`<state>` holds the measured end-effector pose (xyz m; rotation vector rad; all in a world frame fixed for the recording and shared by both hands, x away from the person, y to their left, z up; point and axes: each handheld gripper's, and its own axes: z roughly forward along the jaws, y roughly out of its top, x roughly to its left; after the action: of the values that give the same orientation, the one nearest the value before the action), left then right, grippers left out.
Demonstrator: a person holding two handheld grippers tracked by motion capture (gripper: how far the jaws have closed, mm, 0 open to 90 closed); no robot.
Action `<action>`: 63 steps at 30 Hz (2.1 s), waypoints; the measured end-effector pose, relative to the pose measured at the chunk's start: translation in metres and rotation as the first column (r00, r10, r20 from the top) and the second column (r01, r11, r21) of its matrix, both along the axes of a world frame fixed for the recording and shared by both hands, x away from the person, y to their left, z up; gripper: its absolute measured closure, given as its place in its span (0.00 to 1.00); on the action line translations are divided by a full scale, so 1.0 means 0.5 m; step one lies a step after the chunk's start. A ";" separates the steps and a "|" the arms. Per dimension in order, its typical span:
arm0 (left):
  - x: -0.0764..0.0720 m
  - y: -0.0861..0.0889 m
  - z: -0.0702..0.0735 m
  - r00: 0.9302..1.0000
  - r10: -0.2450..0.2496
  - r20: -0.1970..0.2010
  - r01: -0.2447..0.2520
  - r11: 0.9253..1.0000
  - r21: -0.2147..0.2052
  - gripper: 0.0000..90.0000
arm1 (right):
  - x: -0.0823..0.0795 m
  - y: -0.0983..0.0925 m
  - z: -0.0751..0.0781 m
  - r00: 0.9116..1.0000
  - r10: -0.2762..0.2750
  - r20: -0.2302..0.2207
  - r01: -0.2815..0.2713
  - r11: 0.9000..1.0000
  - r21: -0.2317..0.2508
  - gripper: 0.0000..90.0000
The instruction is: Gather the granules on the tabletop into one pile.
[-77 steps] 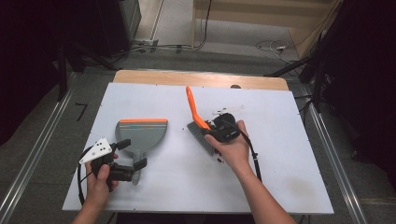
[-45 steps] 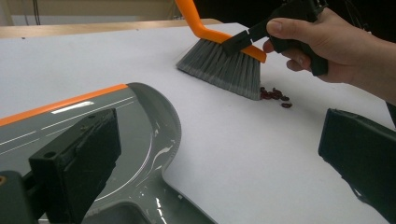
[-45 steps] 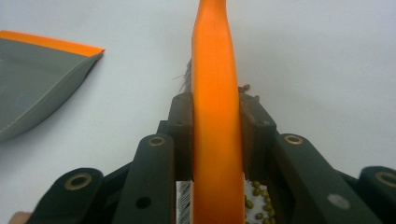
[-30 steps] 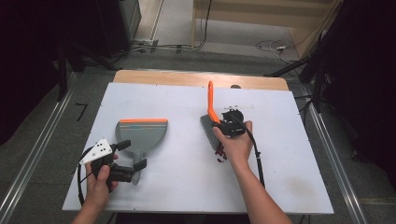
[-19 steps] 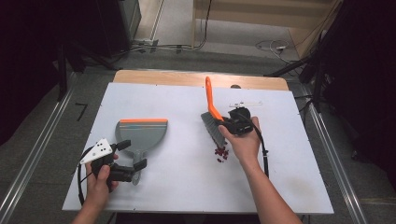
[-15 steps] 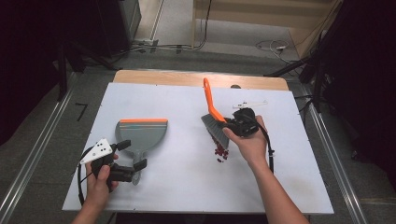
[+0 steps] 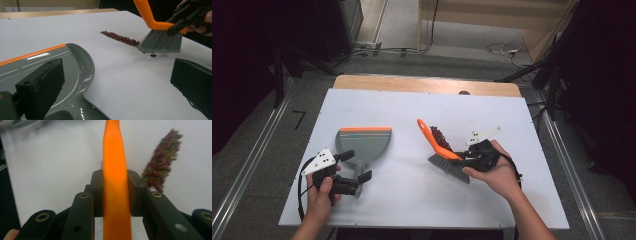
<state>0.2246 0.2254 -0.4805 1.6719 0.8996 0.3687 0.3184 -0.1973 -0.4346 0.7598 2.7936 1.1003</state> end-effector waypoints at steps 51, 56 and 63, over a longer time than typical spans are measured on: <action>0.001 -0.005 -0.006 1.000 -0.012 -0.011 0.012 1.000 0.004 0.00 | 0.163 -0.002 -0.062 0.973 0.112 0.204 -0.123 0.991 0.044 0.75; 0.002 -0.005 -0.006 1.000 -0.012 -0.013 0.012 1.000 0.006 0.00 | 0.172 0.000 -0.061 0.974 0.101 0.205 -0.113 0.993 0.047 0.75; 0.002 -0.005 -0.006 1.000 -0.011 -0.014 0.011 1.000 0.004 0.00 | 0.182 0.006 -0.060 0.971 0.108 0.215 -0.121 0.992 0.047 0.75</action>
<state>0.2255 0.2231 -0.4837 1.6847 0.9001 0.3520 0.4095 -0.1945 -0.4645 0.4582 2.6632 1.2088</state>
